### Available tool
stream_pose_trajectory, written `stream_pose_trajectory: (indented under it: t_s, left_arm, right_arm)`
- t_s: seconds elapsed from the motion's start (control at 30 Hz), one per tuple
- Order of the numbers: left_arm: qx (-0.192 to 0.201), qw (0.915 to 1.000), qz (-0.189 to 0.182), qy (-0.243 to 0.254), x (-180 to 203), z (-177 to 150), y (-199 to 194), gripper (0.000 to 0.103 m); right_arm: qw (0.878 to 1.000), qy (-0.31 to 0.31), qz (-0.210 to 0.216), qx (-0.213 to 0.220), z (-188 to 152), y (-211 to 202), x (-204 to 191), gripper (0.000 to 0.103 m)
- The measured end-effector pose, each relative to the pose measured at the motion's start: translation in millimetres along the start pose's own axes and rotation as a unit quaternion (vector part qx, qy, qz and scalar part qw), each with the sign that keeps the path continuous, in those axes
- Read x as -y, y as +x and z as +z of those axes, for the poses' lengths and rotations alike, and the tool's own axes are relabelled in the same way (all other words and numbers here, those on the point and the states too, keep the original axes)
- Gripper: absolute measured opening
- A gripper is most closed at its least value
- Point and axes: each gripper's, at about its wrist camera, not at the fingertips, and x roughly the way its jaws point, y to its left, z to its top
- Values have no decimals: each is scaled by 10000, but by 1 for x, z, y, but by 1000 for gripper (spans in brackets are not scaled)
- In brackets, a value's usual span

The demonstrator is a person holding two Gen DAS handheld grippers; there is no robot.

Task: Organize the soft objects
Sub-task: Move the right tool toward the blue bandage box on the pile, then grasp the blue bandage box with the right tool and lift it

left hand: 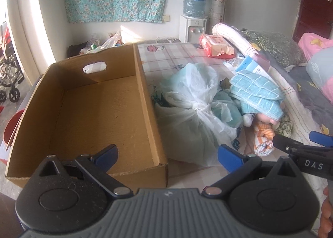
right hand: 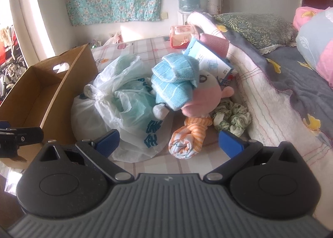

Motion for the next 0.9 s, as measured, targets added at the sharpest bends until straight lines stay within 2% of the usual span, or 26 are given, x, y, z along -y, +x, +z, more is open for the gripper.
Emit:
stream_pose_trajectory:
  t_s: [0.23, 0.4, 0.67, 0.8, 0.9]
  left_arm:
    - [361, 9934, -1076, 152, 23, 27, 14, 102]
    - [586, 9853, -1584, 254, 45, 44, 26, 102]
    - [647, 9838, -1489, 761, 67, 104, 42, 100]
    - [552, 9805, -1382, 1280, 83, 145, 67, 99]
    - [374, 9765, -1298, 1680, 98, 170, 94, 90]
  right_arm:
    - [9955, 569, -96, 754, 9, -12, 52, 102]
    - [9895, 1043, 17, 998, 22, -6, 88, 102]
    - [9829, 1482, 160, 1081, 60, 38, 129, 102]
    - [9823, 1612, 136, 949, 71, 76, 138, 101]
    - [9865, 1461, 134, 734, 82, 105, 137, 93]
